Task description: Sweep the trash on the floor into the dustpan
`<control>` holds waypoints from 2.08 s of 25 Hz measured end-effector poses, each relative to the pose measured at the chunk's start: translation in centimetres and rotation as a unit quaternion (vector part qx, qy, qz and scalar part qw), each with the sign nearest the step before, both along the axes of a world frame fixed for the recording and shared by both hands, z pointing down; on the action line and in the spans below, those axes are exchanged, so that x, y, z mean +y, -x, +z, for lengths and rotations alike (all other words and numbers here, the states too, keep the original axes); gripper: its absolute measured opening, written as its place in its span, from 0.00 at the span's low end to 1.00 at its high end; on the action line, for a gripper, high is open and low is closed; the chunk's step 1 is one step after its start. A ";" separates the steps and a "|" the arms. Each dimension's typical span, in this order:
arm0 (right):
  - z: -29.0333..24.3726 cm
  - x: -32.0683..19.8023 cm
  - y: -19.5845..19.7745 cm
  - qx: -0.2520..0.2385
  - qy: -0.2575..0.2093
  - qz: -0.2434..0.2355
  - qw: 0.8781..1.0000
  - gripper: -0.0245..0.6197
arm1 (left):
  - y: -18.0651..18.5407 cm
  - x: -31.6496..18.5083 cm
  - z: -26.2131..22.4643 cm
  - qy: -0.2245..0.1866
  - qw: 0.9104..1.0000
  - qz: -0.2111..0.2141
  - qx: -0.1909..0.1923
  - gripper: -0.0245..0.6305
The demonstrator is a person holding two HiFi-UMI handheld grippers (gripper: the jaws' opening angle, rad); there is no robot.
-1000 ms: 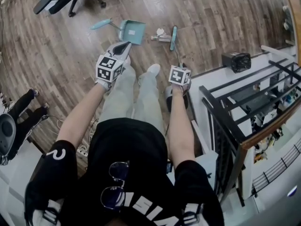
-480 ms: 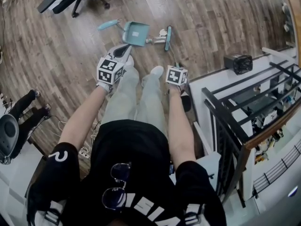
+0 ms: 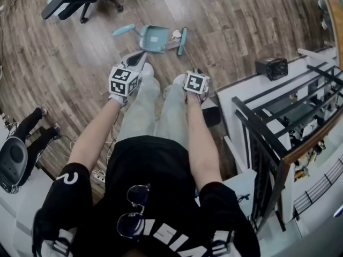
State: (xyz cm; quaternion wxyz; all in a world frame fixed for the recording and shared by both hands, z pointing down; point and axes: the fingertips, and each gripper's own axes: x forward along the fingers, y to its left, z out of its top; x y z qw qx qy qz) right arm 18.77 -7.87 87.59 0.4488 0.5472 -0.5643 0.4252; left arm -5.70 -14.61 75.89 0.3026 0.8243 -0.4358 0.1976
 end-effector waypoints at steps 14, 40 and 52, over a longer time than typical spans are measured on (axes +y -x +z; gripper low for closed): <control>-0.4 0.0 8.7 -0.085 0.001 0.008 0.996 0.17 | 2.4 -1.2 0.1 -0.001 1.000 0.013 0.000 0.04; -5.7 0.0 3.0 -0.029 -0.040 0.009 0.999 0.17 | 3.8 -2.9 -3.2 -0.021 1.000 0.010 -0.011 0.04; -15.2 -3.2 1.0 -0.023 -0.137 -0.034 0.990 0.17 | 4.3 -5.3 -12.0 -0.082 0.996 -0.033 0.015 0.04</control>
